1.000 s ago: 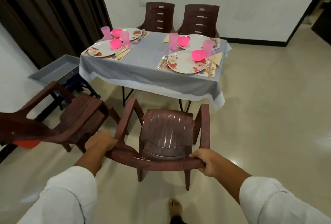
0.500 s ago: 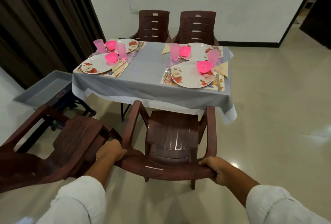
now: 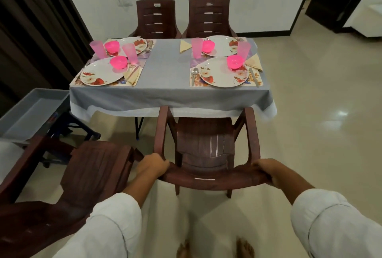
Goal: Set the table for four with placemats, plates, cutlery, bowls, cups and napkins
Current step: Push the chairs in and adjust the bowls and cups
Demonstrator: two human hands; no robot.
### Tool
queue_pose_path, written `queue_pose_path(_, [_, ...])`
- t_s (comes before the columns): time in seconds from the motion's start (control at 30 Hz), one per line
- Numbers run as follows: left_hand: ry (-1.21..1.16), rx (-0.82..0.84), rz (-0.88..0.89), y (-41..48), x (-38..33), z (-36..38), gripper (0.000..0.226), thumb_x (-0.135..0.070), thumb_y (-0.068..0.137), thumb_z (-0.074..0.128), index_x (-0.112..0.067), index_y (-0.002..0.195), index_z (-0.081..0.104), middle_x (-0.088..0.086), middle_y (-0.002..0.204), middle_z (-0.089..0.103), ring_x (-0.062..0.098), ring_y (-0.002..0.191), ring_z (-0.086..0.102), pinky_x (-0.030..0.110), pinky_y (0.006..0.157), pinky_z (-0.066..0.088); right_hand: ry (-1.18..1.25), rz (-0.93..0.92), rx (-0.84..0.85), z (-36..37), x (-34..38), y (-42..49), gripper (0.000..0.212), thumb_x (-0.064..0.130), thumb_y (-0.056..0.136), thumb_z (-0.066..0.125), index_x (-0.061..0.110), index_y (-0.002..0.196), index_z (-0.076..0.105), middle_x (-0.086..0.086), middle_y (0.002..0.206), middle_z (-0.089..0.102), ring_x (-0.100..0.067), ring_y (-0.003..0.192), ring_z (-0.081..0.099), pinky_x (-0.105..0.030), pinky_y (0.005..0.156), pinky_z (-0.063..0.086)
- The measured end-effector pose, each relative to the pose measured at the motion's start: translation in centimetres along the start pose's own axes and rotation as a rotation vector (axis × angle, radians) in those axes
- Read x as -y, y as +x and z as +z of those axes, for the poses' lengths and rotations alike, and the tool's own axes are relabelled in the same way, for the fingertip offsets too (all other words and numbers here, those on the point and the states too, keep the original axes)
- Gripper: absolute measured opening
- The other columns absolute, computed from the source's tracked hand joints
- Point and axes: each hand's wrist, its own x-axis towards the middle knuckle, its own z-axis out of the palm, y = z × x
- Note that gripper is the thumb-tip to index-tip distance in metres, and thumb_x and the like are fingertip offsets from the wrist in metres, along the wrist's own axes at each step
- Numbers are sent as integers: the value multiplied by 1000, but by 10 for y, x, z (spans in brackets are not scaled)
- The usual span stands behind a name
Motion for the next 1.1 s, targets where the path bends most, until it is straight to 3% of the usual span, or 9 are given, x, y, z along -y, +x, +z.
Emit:
queue_pose_path(0.07, [-16,0,33,-2,-1,-1,49,-53,98,50,-9,112,67,9,105,68,27,95,65,34,81,53,-127,-39,-77,7,4,-3,32,18,94,61,0,121,59,-17,103,67,-27,81,66,-29,57,51])
queue_pose_path(0.2, [-117,14,69,-13,15,-2,54,-57,102,40,-9,106,64,7,94,63,23,87,62,33,73,50,-756,-239,-404,38,7,-31,34,43,89,61,14,107,63,-7,99,64,-28,91,63,-39,82,54])
queue_pose_path(0.3, [-168,-80,105,-25,37,-6,51,-59,103,36,-12,100,56,8,99,61,22,87,59,31,65,46,-786,-672,-572,78,18,-64,33,47,93,56,16,104,62,-6,101,63,-28,95,61,-41,81,54])
queue_pose_path(0.4, [-190,-228,123,-46,73,-12,53,-60,100,41,-12,105,62,11,114,63,30,102,60,43,85,53,-653,-1049,-462,132,26,-104,36,40,97,57,12,117,64,-8,116,61,-30,107,60,-42,84,54])
queue_pose_path(0.53, [-97,-340,104,-82,138,-15,50,-56,98,48,-11,118,62,11,126,58,33,117,54,45,95,49,-588,-1205,-217,217,12,-157,32,42,100,53,18,116,65,-1,118,59,-21,105,60,-38,82,54])
queue_pose_path(0.8, [48,-358,-45,-119,324,-35,54,-60,93,53,-16,124,56,7,127,59,29,116,56,44,96,49,-516,-707,395,373,-35,-220,33,48,99,56,18,88,61,-2,88,63,-22,84,63,-32,73,53])
queue_pose_path(0.93, [134,-318,-137,-109,416,-58,67,-66,89,56,-16,133,53,8,138,54,31,126,51,47,100,48,-228,-342,581,447,-35,-250,52,46,99,59,11,137,50,-11,121,63,-24,100,68,-28,72,59])
queue_pose_path(1.03, [218,-273,-193,-84,486,-77,71,-70,85,57,-17,132,54,9,139,54,33,127,51,47,102,45,-235,-227,558,502,-32,-266,56,47,99,58,9,140,48,-12,105,60,-22,82,66,-26,63,56])
queue_pose_path(1.1, [261,-229,-218,-66,533,-89,74,-72,85,57,-16,134,54,10,138,55,33,128,50,46,103,44,-231,-165,541,542,-31,-274,57,45,99,58,9,142,47,-12,108,57,-22,77,61,-30,69,59])
